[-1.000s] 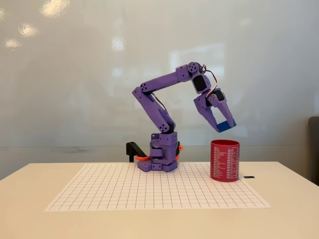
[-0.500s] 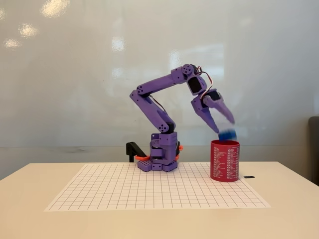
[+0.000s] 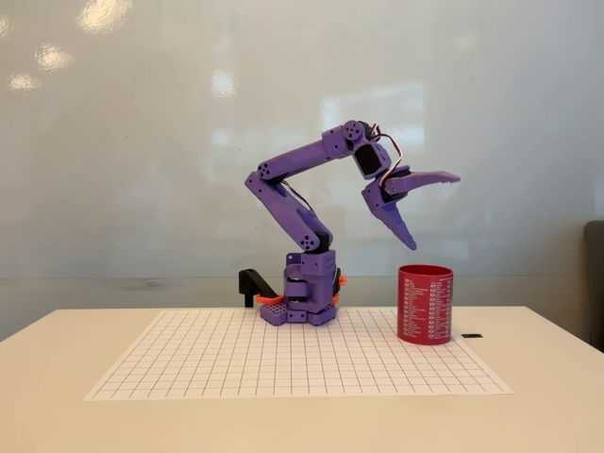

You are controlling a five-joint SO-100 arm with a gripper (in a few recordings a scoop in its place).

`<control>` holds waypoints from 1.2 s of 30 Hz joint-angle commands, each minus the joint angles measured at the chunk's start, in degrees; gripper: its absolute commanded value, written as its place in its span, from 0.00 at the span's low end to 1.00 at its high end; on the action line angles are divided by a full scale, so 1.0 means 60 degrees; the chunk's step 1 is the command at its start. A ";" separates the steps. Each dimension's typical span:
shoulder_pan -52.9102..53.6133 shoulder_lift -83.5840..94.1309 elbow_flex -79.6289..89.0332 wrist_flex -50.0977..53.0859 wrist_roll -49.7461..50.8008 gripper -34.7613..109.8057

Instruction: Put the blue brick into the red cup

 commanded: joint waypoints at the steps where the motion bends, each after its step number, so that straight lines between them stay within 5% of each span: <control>1: -0.0059 0.0234 -0.0176 -0.0176 -0.0425 0.24; 15: -0.0015 0.0132 0.0044 -0.0674 -0.0674 0.24; 26: 0.6313 -0.4688 -0.0981 -0.3691 -0.1421 0.24; 36: 1.0327 -0.3120 -0.2080 -0.3765 -0.1011 0.24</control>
